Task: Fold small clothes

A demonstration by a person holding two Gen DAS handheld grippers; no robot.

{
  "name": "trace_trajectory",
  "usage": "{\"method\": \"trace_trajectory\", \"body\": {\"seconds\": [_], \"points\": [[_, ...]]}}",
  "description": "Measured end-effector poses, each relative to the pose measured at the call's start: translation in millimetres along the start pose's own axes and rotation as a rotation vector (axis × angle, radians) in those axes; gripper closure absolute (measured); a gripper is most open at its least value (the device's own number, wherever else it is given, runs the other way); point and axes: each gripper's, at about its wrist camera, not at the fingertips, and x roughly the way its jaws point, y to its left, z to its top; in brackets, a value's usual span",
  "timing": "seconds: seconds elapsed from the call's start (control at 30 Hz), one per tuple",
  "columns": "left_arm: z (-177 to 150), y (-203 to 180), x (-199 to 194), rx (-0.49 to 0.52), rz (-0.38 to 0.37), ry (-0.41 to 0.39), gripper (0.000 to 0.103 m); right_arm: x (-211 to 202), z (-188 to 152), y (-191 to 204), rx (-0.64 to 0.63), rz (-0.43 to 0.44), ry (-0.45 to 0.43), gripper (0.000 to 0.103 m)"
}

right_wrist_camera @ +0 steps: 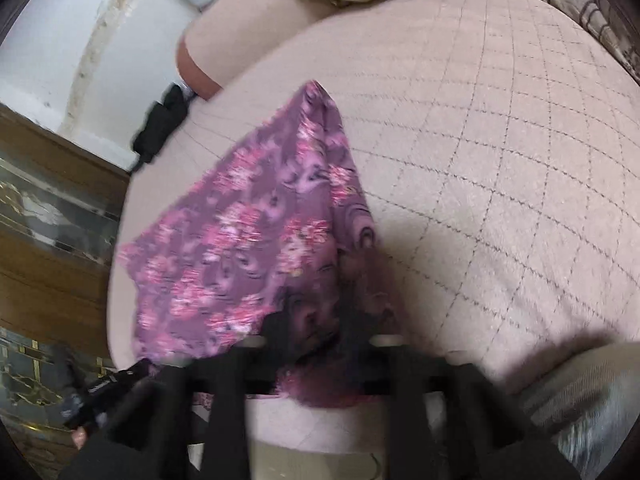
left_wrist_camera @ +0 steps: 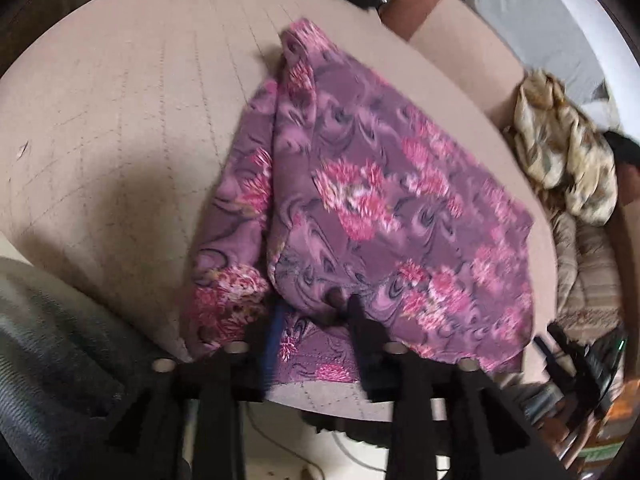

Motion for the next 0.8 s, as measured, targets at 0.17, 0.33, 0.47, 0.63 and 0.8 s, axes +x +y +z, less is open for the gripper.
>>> {"method": "trace_trajectory", "body": {"seconds": [0.17,0.33,0.47,0.63,0.8], "points": [[-1.5,9.6,8.1,-0.018,-0.001,0.048,0.065,14.6,-20.5,10.5,-0.033,0.004,0.073,0.049],[-5.9,-0.4,0.4,0.020,0.004,-0.001,0.098,24.7,-16.1,14.5,-0.054,-0.037,0.084,0.098],[-8.1,-2.0,-16.0,0.046,0.046,-0.089,0.098,1.6,-20.1,21.5,-0.098,-0.054,0.010,0.099],[-7.4,-3.2,5.9,0.069,0.126,0.000,0.094,35.8,-22.9,12.8,-0.103,-0.144,0.135,0.097],[-5.5,14.8,-39.4,-0.013,0.081,-0.150,0.057,1.0,-19.5,22.2,-0.098,-0.081,0.043,0.054]]}}
